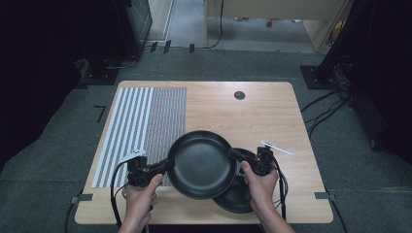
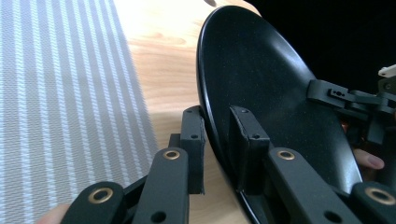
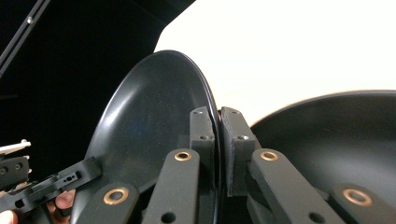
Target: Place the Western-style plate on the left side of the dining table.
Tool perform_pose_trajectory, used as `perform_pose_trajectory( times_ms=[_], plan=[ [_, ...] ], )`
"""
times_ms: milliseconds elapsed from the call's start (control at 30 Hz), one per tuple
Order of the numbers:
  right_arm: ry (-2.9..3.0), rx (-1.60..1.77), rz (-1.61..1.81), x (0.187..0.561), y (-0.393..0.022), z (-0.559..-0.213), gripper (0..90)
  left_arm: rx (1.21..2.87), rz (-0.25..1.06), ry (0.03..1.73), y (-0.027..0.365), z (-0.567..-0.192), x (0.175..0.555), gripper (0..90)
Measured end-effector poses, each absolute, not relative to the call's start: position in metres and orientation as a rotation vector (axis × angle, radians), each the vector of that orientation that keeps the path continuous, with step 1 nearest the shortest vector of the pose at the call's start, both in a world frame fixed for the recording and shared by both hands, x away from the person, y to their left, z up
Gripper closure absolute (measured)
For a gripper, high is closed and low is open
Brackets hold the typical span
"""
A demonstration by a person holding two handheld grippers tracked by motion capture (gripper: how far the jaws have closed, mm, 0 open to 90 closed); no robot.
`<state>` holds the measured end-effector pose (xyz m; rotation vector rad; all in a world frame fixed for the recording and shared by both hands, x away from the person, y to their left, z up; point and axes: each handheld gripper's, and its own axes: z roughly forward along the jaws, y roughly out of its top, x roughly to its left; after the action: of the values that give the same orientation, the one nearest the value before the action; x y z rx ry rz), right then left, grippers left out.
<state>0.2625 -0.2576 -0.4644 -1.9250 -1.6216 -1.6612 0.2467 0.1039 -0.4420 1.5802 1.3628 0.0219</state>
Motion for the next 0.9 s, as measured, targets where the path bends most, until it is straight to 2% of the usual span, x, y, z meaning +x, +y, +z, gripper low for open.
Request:
perform_pose_trajectory(
  times_ms=[567, 900],
  plan=[
    [-1.660, -1.859, -1.613, 0.313, -0.196, -0.451, 85.3, 1.473, 0.080, 1.449, 0.160, -0.432, 0.278, 78.4],
    [-1.718, -1.854, -1.585, 0.338, -0.158, -0.451, 85.2, 1.444, 0.063, 1.494, 0.195, -0.442, 0.297, 78.3]
  ],
)
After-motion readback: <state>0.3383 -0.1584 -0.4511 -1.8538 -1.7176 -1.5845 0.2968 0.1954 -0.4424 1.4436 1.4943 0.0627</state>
